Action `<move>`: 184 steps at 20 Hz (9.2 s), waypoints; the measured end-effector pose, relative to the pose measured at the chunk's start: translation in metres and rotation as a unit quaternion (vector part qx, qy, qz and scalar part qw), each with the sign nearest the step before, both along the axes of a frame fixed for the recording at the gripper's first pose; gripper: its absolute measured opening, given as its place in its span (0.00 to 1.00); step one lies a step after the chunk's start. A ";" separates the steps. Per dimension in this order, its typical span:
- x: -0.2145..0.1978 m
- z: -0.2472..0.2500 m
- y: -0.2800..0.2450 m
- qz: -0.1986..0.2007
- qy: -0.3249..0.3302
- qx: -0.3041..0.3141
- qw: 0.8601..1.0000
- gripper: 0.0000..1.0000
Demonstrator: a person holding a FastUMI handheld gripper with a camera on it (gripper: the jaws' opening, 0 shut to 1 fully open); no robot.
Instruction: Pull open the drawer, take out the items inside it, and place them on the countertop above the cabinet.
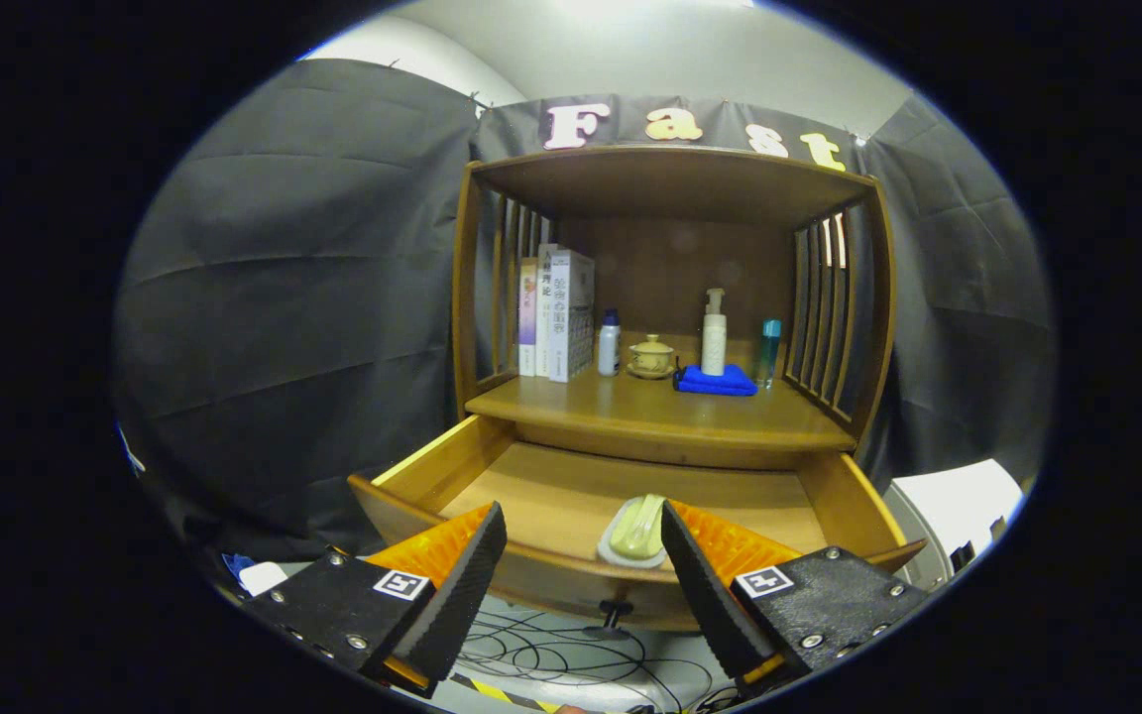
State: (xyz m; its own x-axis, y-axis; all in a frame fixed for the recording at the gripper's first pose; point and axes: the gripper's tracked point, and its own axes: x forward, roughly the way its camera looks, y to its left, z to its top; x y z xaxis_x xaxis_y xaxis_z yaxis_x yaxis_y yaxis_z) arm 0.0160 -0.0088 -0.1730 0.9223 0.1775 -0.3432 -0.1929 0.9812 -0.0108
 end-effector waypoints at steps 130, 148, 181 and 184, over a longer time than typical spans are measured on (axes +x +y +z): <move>-0.020 -0.138 -0.031 -0.116 0.002 -0.009 0.993 0.95; 0.080 -0.148 -0.033 -0.113 -0.014 -0.032 0.993 0.95; 0.148 -0.157 -0.057 -0.067 0.006 -0.039 0.997 0.95; 0.153 -0.119 -0.058 -0.055 -0.017 -0.051 0.997 0.95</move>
State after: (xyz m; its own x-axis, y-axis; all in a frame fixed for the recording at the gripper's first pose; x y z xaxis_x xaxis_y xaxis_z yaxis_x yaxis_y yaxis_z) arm 0.1687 -0.0667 -0.2922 0.9459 0.0406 -0.3219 -0.0820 0.9898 -0.1163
